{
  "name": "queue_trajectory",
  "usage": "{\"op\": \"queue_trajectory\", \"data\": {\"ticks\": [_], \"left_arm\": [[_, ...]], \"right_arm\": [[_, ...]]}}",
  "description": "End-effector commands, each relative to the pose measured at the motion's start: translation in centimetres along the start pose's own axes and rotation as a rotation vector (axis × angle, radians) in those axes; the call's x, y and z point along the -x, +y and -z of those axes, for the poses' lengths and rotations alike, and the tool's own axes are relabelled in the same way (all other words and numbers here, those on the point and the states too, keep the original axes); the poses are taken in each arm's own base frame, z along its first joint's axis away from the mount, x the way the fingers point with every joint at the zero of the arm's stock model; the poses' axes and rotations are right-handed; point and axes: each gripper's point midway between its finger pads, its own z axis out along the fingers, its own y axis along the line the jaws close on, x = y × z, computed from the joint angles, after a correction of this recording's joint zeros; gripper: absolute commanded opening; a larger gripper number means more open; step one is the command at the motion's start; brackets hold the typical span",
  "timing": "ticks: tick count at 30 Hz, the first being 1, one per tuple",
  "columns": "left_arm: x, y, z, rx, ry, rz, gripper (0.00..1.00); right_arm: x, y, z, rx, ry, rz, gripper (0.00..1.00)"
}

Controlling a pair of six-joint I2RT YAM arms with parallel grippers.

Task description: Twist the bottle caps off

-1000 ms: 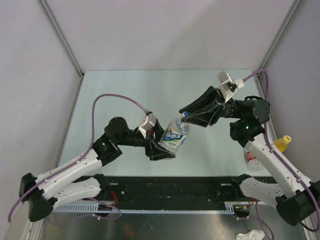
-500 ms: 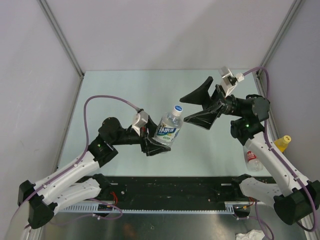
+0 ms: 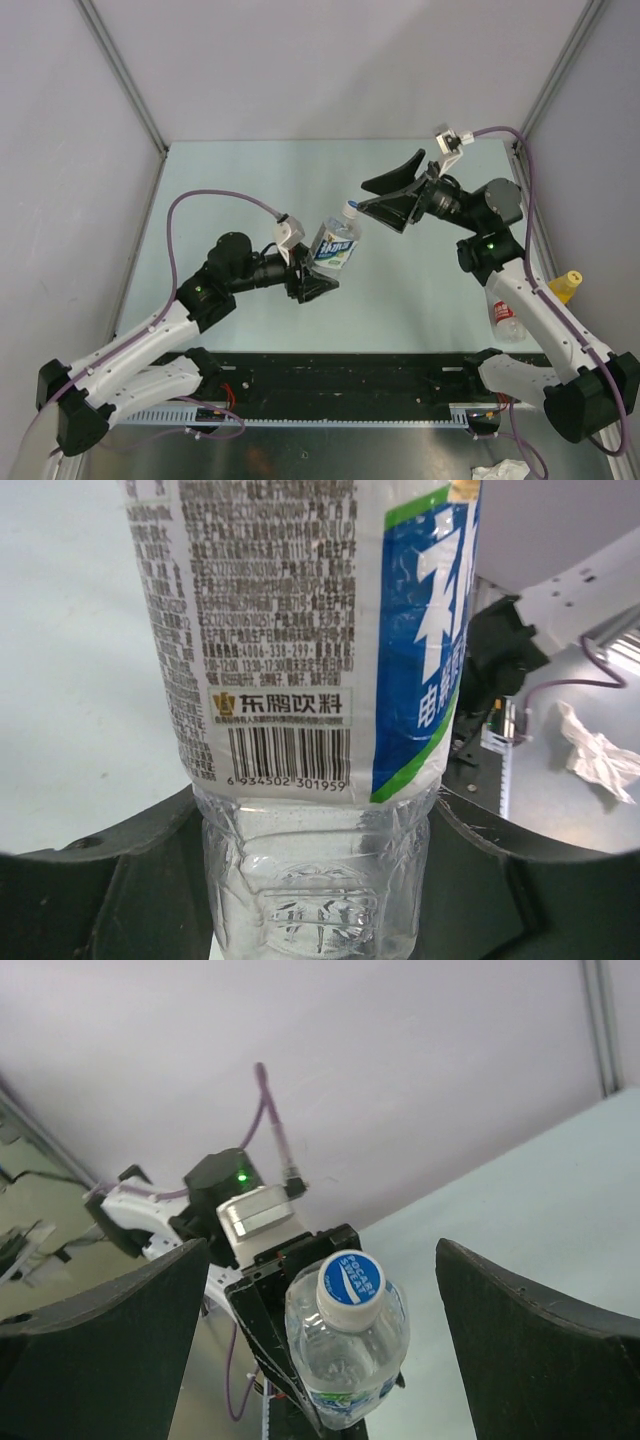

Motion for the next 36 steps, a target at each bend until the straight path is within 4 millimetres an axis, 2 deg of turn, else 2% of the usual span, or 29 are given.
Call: {"op": "queue_trajectory", "data": {"ticks": [1, 12, 20, 25, 36], "left_arm": [[1.7, 3.1, 0.3, 0.189, -0.022, -0.023, 0.00], [-0.4, 6.9, -0.1, 0.535, 0.167, -0.070, 0.00], [-1.3, 8.0, -0.3, 0.700, 0.266, -0.105, 0.00], [-1.3, 7.7, -0.9, 0.705, 0.281, -0.119, 0.00], [-1.6, 7.7, -1.2, 0.707, 0.295, -0.131, 0.00]], "right_arm": [[0.0, -3.0, -0.6, -0.145, 0.000, -0.040, 0.99], [-2.4, -8.8, -0.5, -0.439, 0.063, -0.134, 0.99], [-4.1, -11.7, 0.3, -0.559, 0.085, -0.204, 0.89], [-5.1, -12.8, 0.3, -0.587, 0.099, -0.260, 0.76], [-5.6, -13.8, -0.1, -0.590, 0.092, -0.323, 0.38]]}}
